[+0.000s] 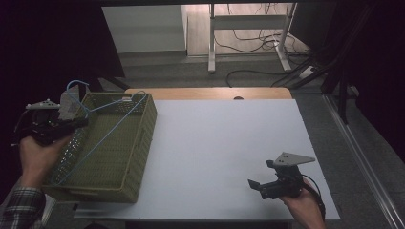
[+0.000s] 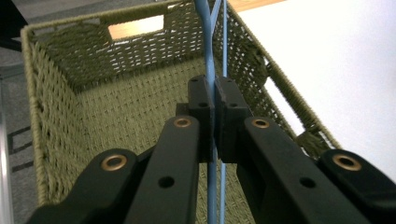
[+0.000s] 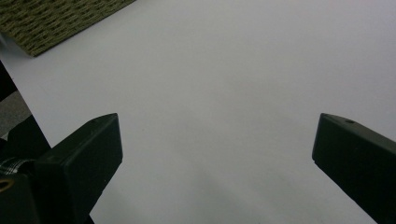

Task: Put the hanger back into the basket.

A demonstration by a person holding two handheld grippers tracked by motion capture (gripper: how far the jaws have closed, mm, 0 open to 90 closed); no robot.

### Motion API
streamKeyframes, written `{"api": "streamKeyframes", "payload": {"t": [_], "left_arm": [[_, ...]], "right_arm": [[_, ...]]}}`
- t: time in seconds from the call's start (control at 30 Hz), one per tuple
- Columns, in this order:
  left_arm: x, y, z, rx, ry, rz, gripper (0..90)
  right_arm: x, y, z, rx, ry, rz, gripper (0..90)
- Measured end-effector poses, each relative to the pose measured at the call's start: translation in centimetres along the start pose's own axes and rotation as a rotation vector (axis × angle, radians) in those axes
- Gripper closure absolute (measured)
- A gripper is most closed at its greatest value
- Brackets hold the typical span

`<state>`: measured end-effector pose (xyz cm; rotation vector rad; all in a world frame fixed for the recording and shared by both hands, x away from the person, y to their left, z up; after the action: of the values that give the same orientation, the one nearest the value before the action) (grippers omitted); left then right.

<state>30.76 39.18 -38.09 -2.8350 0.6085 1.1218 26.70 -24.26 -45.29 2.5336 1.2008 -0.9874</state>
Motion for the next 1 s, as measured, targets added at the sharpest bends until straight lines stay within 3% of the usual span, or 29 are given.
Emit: {"api": "streamKeyframes", "payload": {"t": [0.3, 0.53, 0.7, 0.73, 0.77, 0.8, 0.9, 1.0], "left_arm": [[2.1, -1.1, 2.1, -0.029, -0.013, 0.001, 87.3], [5.4, -1.4, 3.9, -0.058, -0.065, 0.013, 87.2], [6.4, -1.6, 4.4, -0.075, -0.096, 0.023, 86.4], [6.8, -1.7, 4.7, -0.073, -0.119, -0.010, 86.0], [6.8, -1.7, 4.7, -0.073, -0.119, -0.010, 85.5], [6.8, -1.9, 4.9, -0.093, -0.122, -0.007, 83.6], [6.4, -1.9, 4.8, -0.099, -0.089, 0.000, 71.3], [5.1, -0.9, 4.1, -0.066, -0.052, 0.009, 56.6]], "right_arm": [[0.2, 0.0, 0.1, 0.003, -0.008, 0.000, 1.2], [0.4, -0.1, 0.3, -0.011, -0.024, 0.001, 1.2], [0.5, 0.0, 0.5, -0.012, -0.030, -0.002, 1.2], [0.5, 0.1, 0.6, -0.011, -0.034, -0.004, 1.2], [0.5, 0.1, 0.6, -0.011, -0.034, -0.004, 1.2], [0.6, 0.1, 0.7, -0.011, -0.036, -0.003, 1.2], [0.5, 0.1, 0.8, -0.010, -0.037, -0.004, 1.2], [0.4, 0.1, 0.8, -0.011, -0.030, -0.001, 1.2]]}}
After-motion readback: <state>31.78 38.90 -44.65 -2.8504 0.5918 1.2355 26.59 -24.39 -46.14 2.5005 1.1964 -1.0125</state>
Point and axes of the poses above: each handheld gripper's, and its own axes: x roughly forward along the jaws, z roughly out of its underside, y roughly to its right, the point moved 1 cm from there along x, roughly forward along the jaws, and after that the axes turned 1 degree about -z, right-handed, at the moved point
